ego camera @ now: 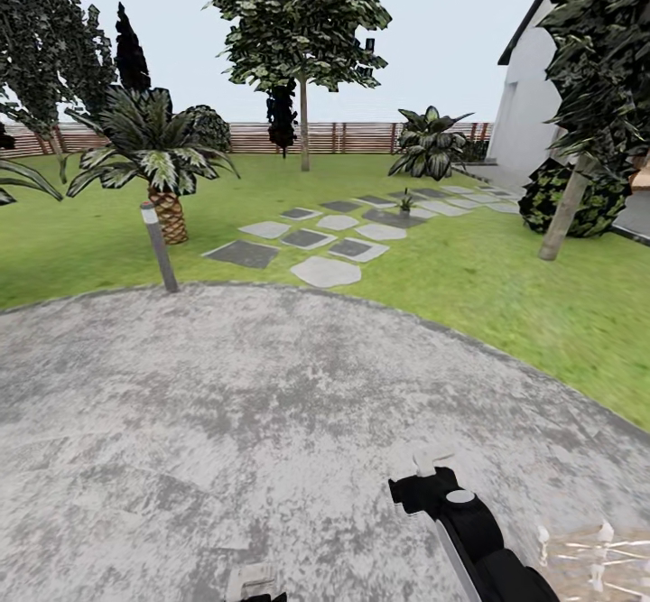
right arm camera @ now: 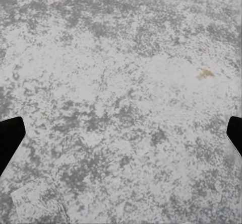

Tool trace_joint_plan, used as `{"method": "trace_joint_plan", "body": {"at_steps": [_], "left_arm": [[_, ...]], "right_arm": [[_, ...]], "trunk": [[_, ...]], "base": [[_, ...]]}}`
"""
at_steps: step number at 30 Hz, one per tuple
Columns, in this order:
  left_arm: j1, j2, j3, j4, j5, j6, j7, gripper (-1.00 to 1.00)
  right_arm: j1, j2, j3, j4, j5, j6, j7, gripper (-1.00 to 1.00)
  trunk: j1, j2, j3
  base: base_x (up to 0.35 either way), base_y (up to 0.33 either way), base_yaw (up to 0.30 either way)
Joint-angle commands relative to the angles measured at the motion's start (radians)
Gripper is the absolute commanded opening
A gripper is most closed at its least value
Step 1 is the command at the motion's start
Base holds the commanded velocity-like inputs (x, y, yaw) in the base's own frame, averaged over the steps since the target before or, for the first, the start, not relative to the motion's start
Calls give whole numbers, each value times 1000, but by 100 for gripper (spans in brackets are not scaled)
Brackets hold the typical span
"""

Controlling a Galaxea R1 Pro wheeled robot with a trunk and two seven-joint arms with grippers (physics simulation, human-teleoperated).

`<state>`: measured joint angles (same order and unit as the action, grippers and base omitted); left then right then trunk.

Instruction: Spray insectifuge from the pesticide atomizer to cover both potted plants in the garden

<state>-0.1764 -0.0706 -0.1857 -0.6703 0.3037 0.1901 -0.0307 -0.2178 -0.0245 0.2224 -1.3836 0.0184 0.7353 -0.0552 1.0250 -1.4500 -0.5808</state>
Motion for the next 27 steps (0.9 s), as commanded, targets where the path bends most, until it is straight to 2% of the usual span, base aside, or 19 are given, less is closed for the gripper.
{"method": "trace_joint_plan", "body": {"at_steps": [1,27], "left_arm": [[0,0,-1,0,0,0,0,100],[0,2,0,0,2,-1,-9,100]], "right_arm": [[0,0,0,0,0,0,0,100],[0,0,-2,-3,2,-6,-2,100]], "trunk": [[0,0,0],[0,0,0]], "base": [[320,0,0],[320,0,0]]}}
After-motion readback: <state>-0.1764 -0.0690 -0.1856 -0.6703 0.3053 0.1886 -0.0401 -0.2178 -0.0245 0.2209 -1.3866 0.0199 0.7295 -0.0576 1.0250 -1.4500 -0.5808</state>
